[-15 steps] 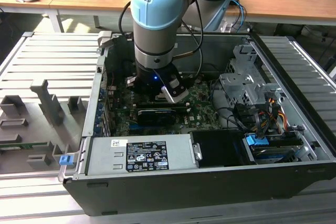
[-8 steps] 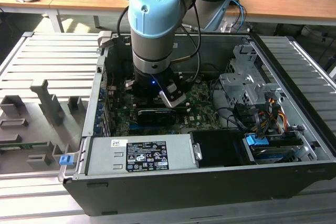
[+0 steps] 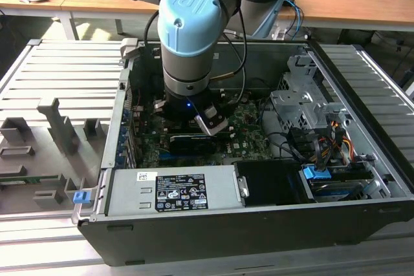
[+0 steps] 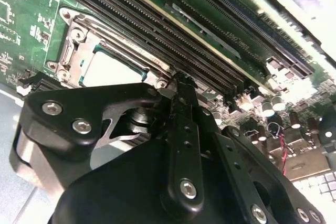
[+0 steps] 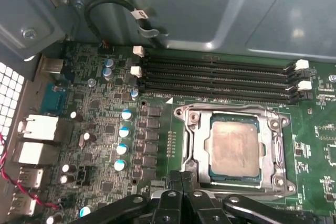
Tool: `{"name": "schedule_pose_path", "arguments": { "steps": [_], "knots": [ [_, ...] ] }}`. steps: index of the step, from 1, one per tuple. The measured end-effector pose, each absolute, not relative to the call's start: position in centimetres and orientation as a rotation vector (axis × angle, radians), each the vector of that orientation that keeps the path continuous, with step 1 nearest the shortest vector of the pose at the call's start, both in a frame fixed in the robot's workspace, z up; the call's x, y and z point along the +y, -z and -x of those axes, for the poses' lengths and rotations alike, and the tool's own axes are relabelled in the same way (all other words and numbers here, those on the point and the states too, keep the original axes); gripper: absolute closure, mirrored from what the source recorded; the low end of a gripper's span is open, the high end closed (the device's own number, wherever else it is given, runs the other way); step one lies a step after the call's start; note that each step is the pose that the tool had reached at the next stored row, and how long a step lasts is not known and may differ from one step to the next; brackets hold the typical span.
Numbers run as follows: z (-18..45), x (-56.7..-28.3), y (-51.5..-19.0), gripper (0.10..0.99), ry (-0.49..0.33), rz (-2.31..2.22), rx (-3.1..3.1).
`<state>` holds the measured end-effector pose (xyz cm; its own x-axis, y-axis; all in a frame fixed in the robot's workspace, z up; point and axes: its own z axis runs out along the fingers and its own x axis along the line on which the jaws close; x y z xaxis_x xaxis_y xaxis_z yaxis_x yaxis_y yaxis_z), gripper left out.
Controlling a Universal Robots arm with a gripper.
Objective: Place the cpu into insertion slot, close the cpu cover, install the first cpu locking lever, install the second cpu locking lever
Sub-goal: 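Install the second cpu locking lever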
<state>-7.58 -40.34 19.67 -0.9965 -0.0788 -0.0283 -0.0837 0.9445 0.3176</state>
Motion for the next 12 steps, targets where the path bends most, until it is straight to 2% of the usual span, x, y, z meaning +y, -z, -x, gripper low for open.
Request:
{"name": "schedule_pose_path", "arguments": {
  "steps": [3, 12],
  "knots": [
    [7.77, -40.40, -19.47, 0.980, -0.547, 0.130, 3.074],
    [7.88, -40.66, -19.63, 0.980, -0.552, 0.130, 3.073]
  ]
}}
